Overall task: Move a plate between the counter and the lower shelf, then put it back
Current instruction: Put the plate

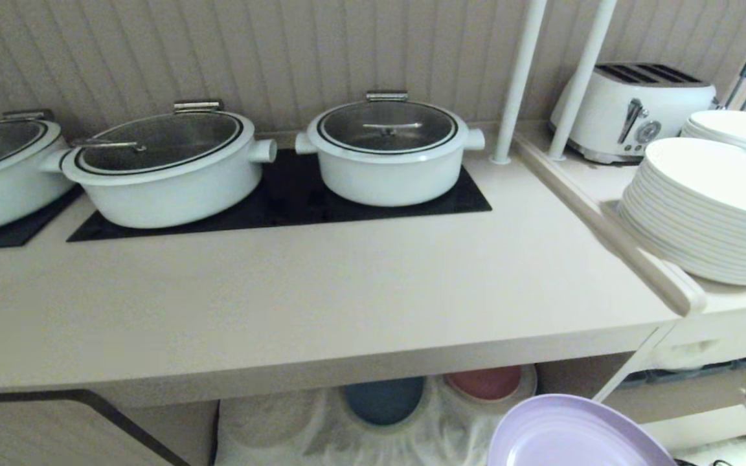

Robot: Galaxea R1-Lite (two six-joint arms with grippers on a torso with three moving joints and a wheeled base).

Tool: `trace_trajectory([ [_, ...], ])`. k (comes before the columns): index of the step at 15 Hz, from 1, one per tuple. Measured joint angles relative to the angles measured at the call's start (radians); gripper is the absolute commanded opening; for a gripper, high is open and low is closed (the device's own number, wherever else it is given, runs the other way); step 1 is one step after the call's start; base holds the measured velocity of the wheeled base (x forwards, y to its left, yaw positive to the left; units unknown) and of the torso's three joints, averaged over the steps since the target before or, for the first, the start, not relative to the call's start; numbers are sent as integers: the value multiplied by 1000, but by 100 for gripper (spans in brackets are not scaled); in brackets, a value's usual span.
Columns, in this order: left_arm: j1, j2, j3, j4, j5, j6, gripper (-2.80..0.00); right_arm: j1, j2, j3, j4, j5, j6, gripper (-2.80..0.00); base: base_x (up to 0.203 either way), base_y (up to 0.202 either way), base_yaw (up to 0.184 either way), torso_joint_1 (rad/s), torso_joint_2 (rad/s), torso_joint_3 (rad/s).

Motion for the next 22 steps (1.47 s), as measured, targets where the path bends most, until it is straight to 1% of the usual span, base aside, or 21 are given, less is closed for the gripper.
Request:
trace_trajectory([
  [9,0,0,0,0,0,0,-280,-1,0,-1,0,-1,0,-280,0,0,0,183,-373,-194],
  [22,0,0,0,1,0,0,-280,-1,-2,-1,0,-1,-1,-280,0,0,0,150,-307,-154],
])
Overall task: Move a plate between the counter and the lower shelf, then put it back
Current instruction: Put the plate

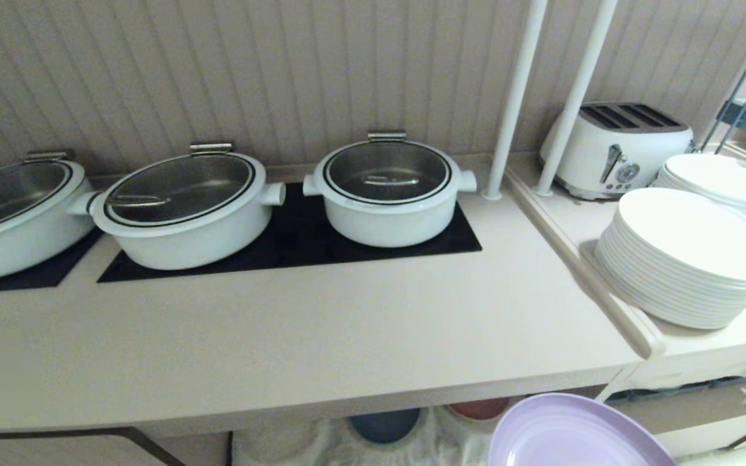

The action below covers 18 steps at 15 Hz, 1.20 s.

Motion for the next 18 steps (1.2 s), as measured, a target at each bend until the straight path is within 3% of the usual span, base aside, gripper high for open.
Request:
trace_trajectory([
  [12,0,0,0,0,0,0,-280,5,3,-11,3,-2,1,-280,0,0,0,44,-89,-45],
  [18,0,0,0,0,0,0,-280,9,39,-107,7,-3,4,-280,0,0,0,0,0,0],
])
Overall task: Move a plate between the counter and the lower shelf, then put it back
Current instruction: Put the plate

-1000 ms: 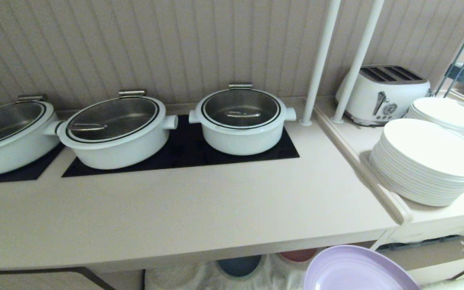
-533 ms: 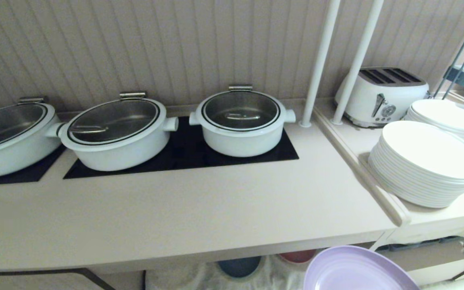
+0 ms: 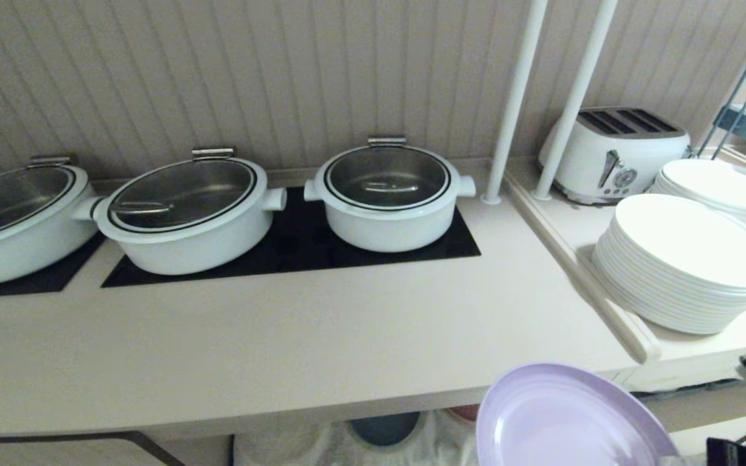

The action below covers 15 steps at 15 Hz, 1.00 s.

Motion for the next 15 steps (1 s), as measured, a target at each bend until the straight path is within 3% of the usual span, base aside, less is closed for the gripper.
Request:
trace_trajectory([
  [6,0,0,0,0,0,0,-280,-1,103,-110,-7,51,-55,-280,0,0,0,0,0,0],
  [15,0,0,0,0,0,0,-280,7,434,-410,-37,67,-111,-280,0,0,0,0,0,0],
])
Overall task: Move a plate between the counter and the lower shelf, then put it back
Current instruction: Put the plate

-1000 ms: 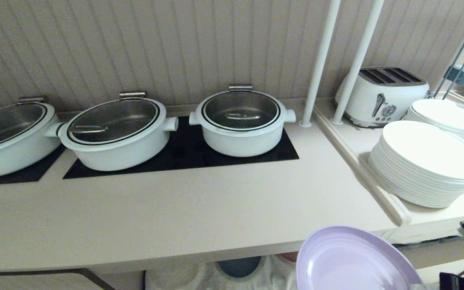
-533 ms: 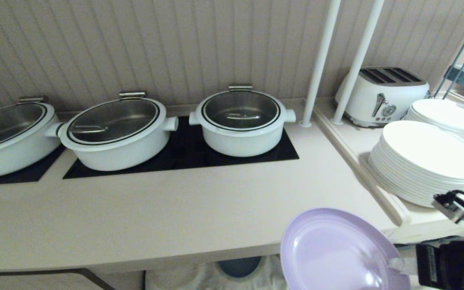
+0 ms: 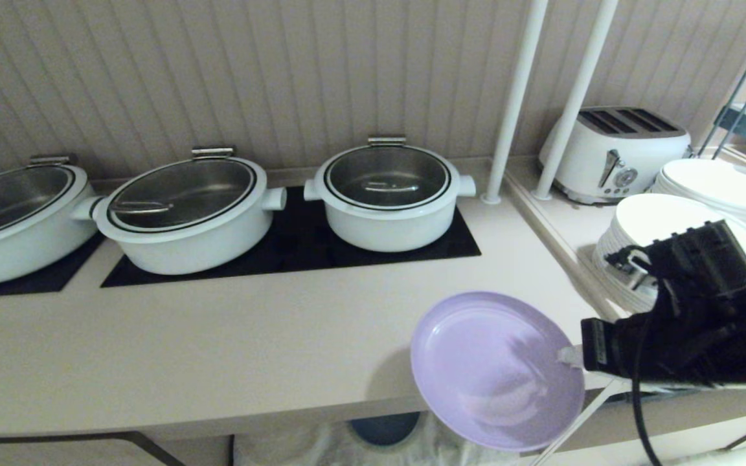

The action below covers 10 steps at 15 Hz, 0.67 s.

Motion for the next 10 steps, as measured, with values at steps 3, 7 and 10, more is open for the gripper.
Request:
trace_trajectory([
  [3,0,0,0,0,0,0,-280,21,128,-110,-4,3,2,-280,0,0,0,0,0,0],
  [7,0,0,0,0,0,0,-280,54,281,-235,-3,4,6,-280,0,0,0,0,0,0],
  [10,0,0,0,0,0,0,-280,66,381,-338,-4,4,27,-280,0,0,0,0,0,0],
])
